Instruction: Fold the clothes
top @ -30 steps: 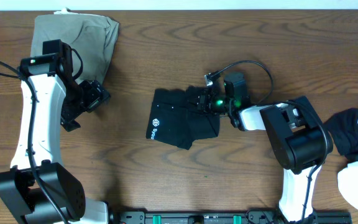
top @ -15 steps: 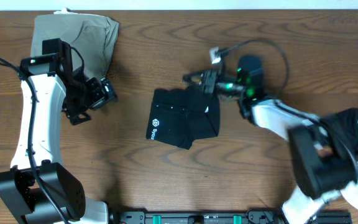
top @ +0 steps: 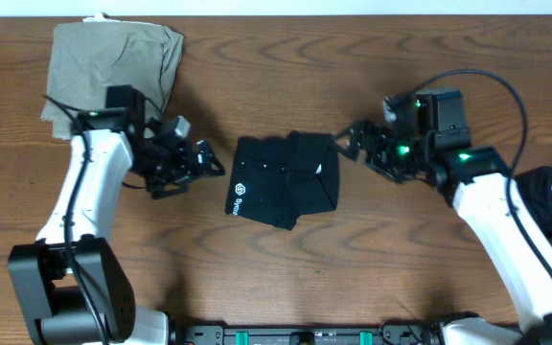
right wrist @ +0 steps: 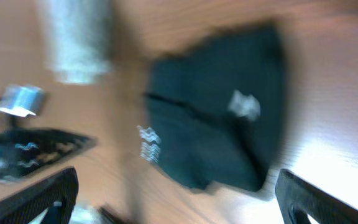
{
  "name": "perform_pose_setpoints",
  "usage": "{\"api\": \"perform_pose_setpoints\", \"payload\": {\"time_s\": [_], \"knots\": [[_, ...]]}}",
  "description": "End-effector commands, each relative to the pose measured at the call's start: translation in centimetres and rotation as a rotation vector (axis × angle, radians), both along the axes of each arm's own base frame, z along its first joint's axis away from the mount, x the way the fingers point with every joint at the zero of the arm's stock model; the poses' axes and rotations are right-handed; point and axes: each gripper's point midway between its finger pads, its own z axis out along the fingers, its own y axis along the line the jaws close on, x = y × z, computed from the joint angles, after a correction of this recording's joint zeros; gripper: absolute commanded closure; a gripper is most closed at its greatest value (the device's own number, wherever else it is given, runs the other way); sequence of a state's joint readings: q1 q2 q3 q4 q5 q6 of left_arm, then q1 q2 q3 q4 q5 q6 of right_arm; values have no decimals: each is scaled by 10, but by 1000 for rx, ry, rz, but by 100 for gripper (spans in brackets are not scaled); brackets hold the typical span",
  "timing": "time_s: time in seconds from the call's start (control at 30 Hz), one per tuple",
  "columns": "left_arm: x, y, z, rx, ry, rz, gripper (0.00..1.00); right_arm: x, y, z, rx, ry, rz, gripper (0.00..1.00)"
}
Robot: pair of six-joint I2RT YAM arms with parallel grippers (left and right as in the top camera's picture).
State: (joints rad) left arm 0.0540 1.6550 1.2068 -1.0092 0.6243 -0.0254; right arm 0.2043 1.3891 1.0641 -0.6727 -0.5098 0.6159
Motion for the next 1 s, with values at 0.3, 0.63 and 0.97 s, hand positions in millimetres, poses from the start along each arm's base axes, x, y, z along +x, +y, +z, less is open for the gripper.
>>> {"api": "perform_pose_setpoints", "payload": {"time_s": [0.3,0.63,0.97], "knots": [[24,-20,-36,97,-69,-55,2,-23,-59,2,-399,-31,52,1],[26,-40,-59,-28,-104,-222,2,-44,-48,-2,-347,23,150,1],[31,-50,-78,-103,-96,-242,2,-48,-49,-3,-355,32,167,1]]}}
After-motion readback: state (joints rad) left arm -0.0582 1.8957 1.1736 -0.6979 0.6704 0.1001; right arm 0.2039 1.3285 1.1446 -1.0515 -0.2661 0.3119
